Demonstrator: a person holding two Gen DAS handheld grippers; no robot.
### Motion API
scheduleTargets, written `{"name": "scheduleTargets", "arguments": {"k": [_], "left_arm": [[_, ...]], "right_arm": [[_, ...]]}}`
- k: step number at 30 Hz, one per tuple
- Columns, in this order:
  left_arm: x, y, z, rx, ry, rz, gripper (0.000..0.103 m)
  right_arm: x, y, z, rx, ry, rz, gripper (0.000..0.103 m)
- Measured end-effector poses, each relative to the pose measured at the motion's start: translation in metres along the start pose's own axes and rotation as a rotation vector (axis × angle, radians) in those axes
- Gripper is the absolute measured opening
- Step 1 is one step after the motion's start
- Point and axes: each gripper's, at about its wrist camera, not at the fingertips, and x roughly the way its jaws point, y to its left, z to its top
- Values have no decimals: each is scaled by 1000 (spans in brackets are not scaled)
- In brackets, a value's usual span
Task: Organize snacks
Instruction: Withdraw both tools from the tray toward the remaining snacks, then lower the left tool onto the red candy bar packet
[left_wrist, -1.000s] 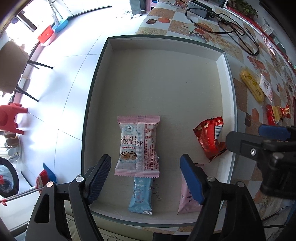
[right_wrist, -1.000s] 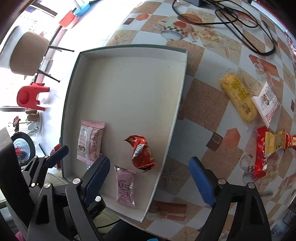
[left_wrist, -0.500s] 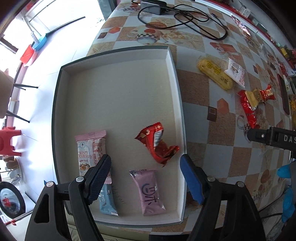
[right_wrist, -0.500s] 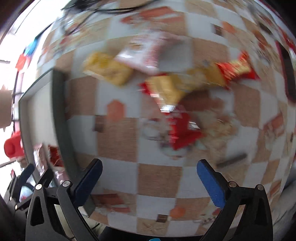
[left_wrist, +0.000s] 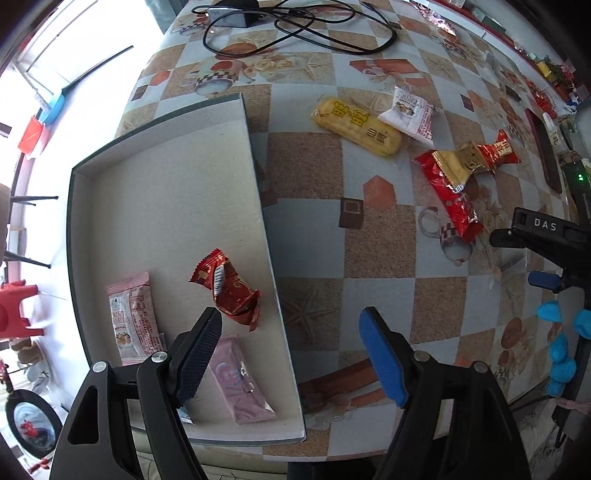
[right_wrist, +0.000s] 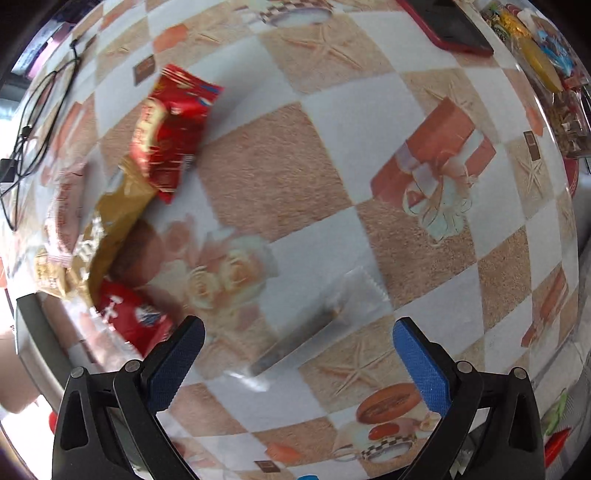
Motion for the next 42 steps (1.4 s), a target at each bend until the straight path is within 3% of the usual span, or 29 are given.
{"name": "scheduleTargets", "arguments": {"k": [8, 12, 20, 24, 30, 33, 35, 39, 42], "left_arm": [[8, -39, 12, 30, 36, -22, 80], [5, -72, 25, 112, 3, 1, 80], [-7, -154, 68, 379, -146, 89, 80], [1, -177, 90, 438, -154, 110, 80], [20, -182, 109, 389, -72, 84, 80], [30, -185, 116, 347, -10, -31, 80], [27, -180, 120, 292, -19, -80, 80], [11, -148, 120, 134, -92, 9, 80], [13, -117, 111, 21, -51, 0, 80]], "right_arm": [[8, 7, -8, -142, -22, -36, 103], [16, -4, -26, -210, -25, -45, 103], [23, -3, -49, -381, -22, -56, 103], [25, 0, -67, -415, -40, -57, 103], [17, -5, -98, -455, -70, -54, 103], [18, -10, -107, -489, -63, -58, 103], [22, -13, -111, -494, -61, -58, 103], [22, -21, -121, -493, -69, -54, 103], [23, -21, -124, -481, -72, -51, 103]]}}
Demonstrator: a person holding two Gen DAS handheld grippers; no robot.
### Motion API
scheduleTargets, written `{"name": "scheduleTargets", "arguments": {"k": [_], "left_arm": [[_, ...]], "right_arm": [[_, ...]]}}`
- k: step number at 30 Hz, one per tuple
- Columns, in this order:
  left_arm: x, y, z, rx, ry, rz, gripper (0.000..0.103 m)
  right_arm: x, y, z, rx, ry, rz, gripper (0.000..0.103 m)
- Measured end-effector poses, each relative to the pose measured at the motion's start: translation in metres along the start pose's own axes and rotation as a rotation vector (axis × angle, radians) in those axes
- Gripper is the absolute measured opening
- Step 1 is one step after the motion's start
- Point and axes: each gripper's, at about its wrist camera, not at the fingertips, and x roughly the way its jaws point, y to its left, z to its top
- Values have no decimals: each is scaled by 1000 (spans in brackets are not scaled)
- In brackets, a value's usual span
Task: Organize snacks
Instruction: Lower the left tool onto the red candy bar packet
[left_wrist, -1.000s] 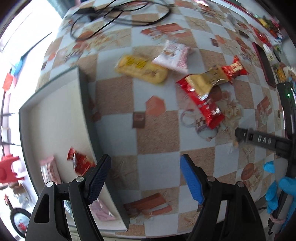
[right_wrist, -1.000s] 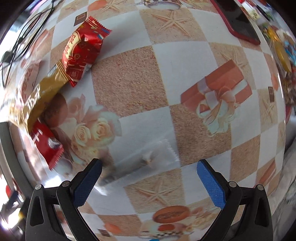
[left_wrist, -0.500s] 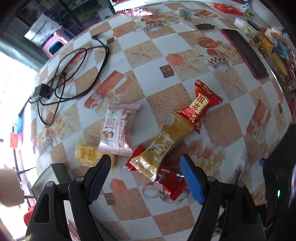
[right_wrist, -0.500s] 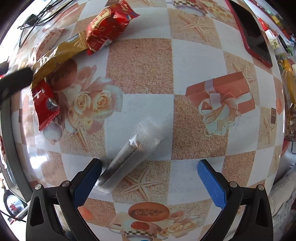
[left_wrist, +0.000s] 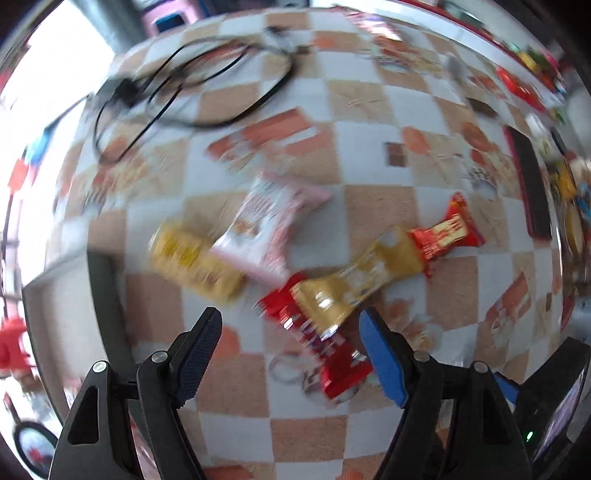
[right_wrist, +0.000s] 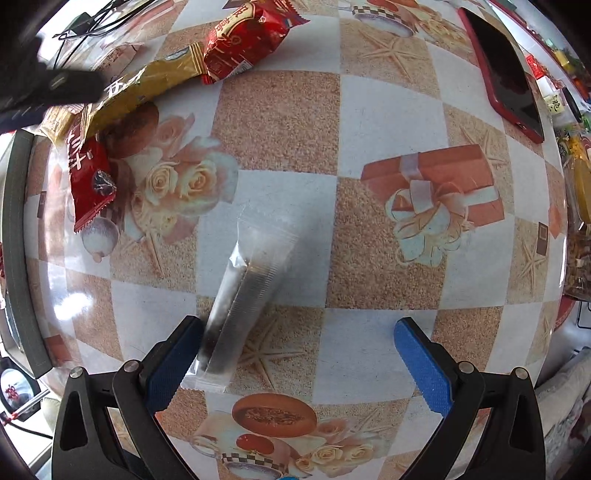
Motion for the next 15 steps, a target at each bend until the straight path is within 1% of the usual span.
{"name": "scheduleTargets", "arguments": {"k": [3, 4, 6, 7, 9, 12, 13, 15], "left_arm": [[7, 24, -15, -105, 52, -27, 80], [12, 29, -19, -131, 79, -49, 80], [25, 30, -23, -159, 134, -88, 80], [29, 30, -23, -165, 148, -94, 80], [35, 28, -23, -180, 155, -103, 80], [40, 26, -14, -199, 148, -112, 80], [42, 25, -8, -196, 145, -104, 80], [45, 22, 0, -174, 142, -61, 80]], "right_arm": [[-1, 1, -5, 6, -7, 2, 103], [-1, 0, -5, 6, -13, 3, 103], [-3, -2, -6, 7, -23, 3, 103], [-4, -2, -7, 7, -26, 4, 103], [-3, -1, -9, 8, -28, 5, 103], [-4, 0, -14, 10, -26, 6, 103], [-7, -3, -8, 9, -24, 6, 103], [-8, -4, -5, 9, -24, 7, 103]]}}
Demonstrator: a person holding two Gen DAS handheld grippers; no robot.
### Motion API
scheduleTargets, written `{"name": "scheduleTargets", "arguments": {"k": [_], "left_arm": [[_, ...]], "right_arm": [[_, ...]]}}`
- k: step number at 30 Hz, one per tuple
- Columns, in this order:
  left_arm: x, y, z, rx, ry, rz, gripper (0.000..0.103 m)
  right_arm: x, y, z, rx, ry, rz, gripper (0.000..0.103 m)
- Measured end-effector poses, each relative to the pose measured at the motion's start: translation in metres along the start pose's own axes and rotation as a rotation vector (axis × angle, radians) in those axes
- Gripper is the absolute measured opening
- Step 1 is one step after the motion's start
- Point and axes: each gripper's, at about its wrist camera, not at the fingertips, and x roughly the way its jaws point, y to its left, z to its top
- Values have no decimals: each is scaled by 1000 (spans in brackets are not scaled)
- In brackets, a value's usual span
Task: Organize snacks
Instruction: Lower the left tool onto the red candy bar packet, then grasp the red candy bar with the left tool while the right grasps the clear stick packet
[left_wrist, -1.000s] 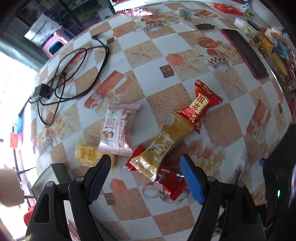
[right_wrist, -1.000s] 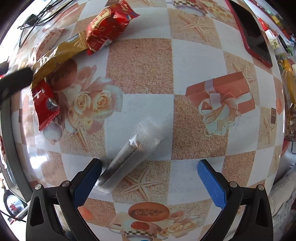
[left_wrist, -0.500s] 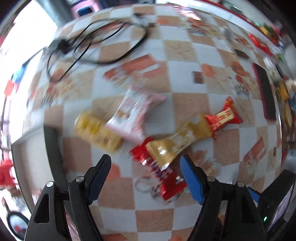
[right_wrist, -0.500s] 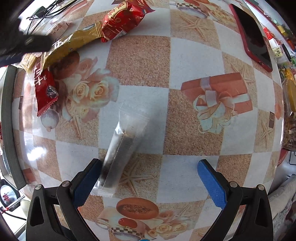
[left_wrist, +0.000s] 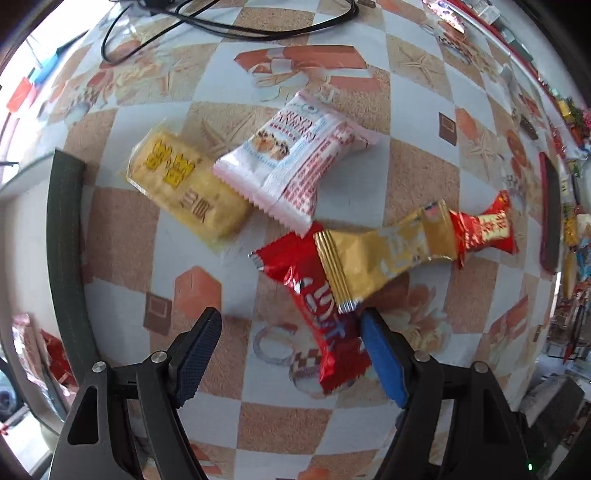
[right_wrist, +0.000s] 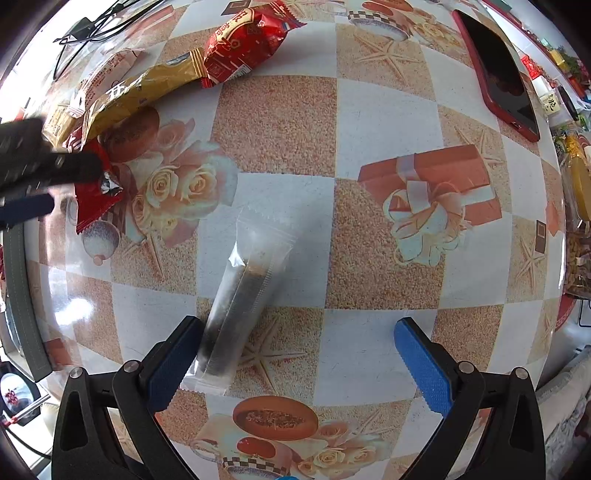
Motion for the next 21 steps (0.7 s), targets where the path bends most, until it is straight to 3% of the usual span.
{"name": "scheduleTargets", "arguments": {"k": [2, 5, 7, 9, 16, 17, 18, 19, 21], "left_arm": [[3, -3, 5, 24, -2, 60, 80], [2, 7, 6, 18, -18, 44, 65], [-1, 13, 1, 53, -36, 43, 42], [-3, 13, -6, 93, -36, 38, 25], [0, 33, -69, 182, 6, 29, 24], [1, 35, -77, 200, 10, 33, 25], [2, 36, -86, 219, 14, 37, 33], [3, 38, -94, 236, 19, 42, 58], [9, 46, -103, 225, 38, 68, 84]], "right_arm": [[1, 1, 0, 1, 0, 1, 103], [2, 4, -3, 3, -1, 1, 103], [2, 3, -1, 4, -3, 2, 103], [7, 3, 1, 5, -7, 3, 103], [1, 3, 1, 1, -19, 3, 103], [1, 2, 0, 0, -21, 4, 103], [0, 3, -1, 0, -24, 4, 103], [0, 2, -2, 0, -26, 4, 103], [0, 2, -3, 0, -29, 5, 103]]}}
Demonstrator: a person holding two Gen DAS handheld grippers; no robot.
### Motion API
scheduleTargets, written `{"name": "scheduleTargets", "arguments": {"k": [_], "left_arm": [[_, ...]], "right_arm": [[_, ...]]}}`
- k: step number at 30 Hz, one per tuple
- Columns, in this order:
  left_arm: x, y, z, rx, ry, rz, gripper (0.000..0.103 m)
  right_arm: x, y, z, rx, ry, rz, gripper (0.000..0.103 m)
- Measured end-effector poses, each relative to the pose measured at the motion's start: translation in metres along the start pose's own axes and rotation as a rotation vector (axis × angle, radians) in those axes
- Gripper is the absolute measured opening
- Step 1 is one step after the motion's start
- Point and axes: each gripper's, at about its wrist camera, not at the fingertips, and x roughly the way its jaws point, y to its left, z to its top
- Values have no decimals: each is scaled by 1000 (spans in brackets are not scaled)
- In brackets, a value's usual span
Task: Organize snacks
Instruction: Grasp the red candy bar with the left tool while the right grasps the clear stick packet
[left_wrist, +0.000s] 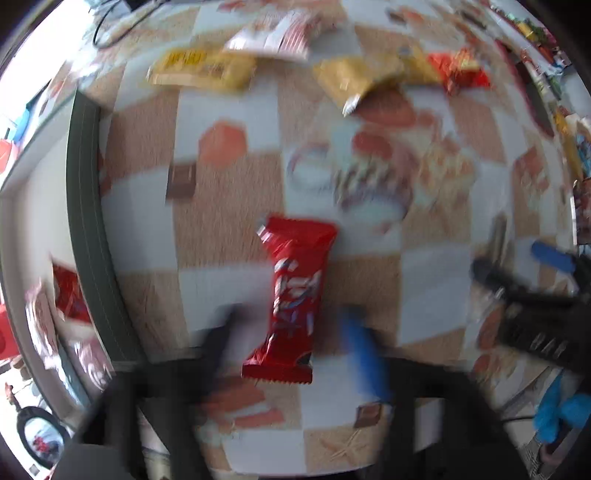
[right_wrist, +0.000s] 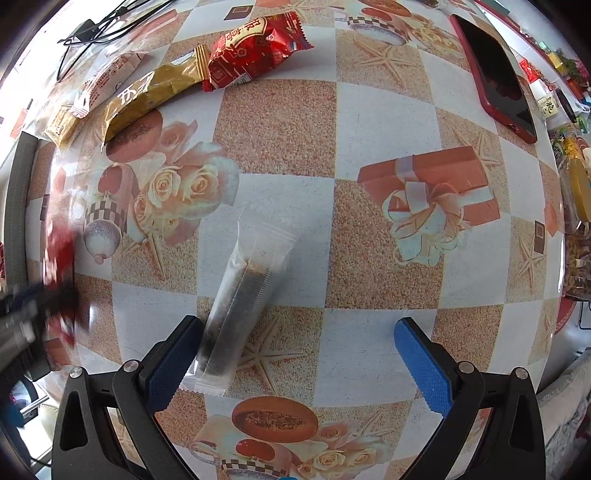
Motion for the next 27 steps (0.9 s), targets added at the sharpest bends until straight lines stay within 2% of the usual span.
{"name": "scheduleTargets", "arguments": {"k": [5, 9, 14, 15, 17, 25, 27], "left_arm": [[4, 19, -6, -50, 1, -18, 84], [3, 20, 9, -17, -19, -14, 85], [9, 4, 15, 35, -21, 0, 97], [13, 0, 15, 45, -5, 0, 103], [13, -14, 10, 53, -7, 5, 103], [16, -15, 4, 54, -15, -1, 103], [17, -19, 15, 53, -20, -1, 103]], "right_arm": [[-1, 1, -1, 2, -1, 1, 103], [0, 1, -2, 4, -5, 1, 103], [0, 1, -2, 8, -5, 3, 103], [0, 0, -2, 9, -4, 3, 103], [0, 0, -2, 9, -3, 3, 103], [-1, 1, -3, 19, 9, 5, 103], [0, 1, -2, 37, 26, 7, 103]]}}
